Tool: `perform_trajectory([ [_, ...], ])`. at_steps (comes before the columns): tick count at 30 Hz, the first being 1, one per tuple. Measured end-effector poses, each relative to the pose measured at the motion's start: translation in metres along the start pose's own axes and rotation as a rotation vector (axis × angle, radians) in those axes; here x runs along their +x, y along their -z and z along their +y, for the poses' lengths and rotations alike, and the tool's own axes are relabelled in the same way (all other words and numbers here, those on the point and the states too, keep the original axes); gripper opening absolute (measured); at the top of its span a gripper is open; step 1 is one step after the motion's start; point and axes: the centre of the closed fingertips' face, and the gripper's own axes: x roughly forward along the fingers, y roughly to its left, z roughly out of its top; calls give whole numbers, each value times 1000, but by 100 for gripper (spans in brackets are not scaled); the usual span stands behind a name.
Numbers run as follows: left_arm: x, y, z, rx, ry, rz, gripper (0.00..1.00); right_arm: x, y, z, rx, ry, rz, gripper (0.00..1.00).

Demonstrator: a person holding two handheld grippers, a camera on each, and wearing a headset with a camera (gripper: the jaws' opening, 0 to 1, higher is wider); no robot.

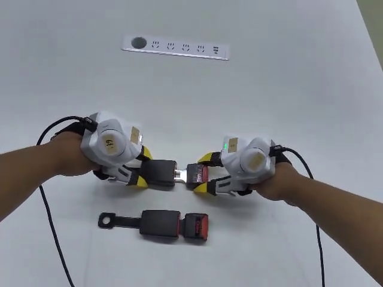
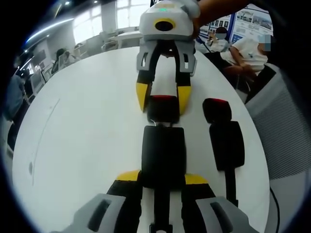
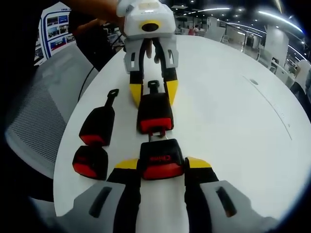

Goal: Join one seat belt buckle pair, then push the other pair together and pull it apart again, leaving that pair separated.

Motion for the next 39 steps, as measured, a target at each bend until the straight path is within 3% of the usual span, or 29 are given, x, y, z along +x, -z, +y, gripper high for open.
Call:
perform_trajectory([
  [13,1,1,0,-13,-6,18,31,9,-9,-1,35,12,0,32],
  [39,0,0,0,-21,-1,21,31,13,-11,-1,-2,18,47,32],
])
